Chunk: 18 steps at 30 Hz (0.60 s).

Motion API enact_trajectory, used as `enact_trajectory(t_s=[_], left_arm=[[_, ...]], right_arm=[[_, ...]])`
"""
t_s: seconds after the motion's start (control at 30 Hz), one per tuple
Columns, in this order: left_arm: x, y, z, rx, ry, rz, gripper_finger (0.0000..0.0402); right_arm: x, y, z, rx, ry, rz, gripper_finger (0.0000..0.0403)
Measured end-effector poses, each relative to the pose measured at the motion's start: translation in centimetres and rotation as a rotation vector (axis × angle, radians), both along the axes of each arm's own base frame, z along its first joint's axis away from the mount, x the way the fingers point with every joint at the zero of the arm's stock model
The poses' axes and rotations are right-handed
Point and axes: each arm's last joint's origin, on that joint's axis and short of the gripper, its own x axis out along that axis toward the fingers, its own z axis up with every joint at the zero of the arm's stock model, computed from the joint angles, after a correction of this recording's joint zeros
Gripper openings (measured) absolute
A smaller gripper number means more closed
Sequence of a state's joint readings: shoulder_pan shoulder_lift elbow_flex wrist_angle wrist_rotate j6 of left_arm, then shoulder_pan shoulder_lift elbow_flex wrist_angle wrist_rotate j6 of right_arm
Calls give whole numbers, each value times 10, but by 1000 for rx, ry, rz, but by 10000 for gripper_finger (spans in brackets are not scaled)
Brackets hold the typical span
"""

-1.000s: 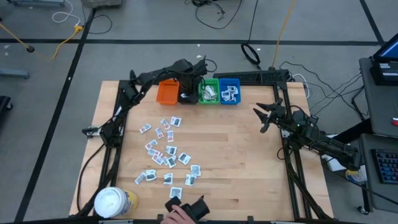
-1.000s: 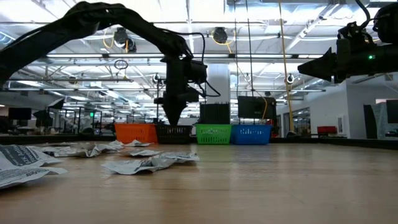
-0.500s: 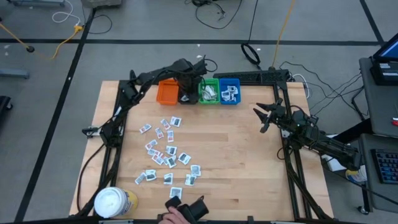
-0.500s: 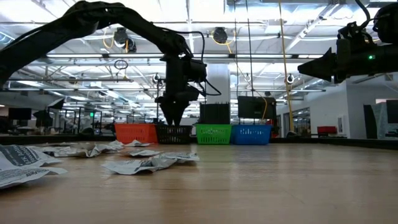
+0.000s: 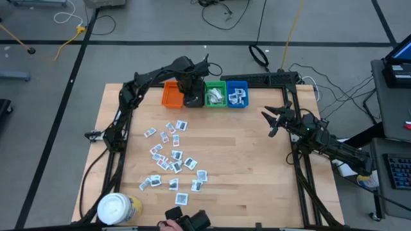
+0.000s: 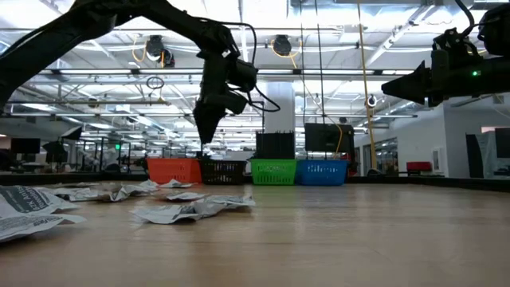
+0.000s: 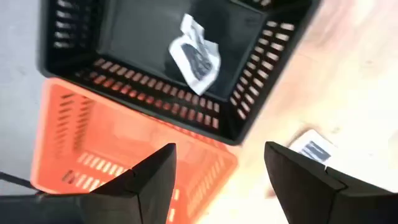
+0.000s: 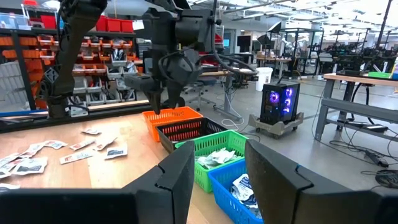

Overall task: Pick & Place First Aid Supplies
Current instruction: Put the blue packet into the black bin

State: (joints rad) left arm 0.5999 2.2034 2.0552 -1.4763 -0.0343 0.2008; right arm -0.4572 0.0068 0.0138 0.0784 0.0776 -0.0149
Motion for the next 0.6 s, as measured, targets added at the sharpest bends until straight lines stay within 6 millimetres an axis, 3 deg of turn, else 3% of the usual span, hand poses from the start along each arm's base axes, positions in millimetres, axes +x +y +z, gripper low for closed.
enact_trajectory(t_s=[0.27,0.6], left_arm=[[15,-36,-1,-4,79,-181,251],[29,-83,-23,-42,170,-305,251]], right_arm=[[0,0,0,0,0,0,139],[0,0,0,0,0,0,139]])
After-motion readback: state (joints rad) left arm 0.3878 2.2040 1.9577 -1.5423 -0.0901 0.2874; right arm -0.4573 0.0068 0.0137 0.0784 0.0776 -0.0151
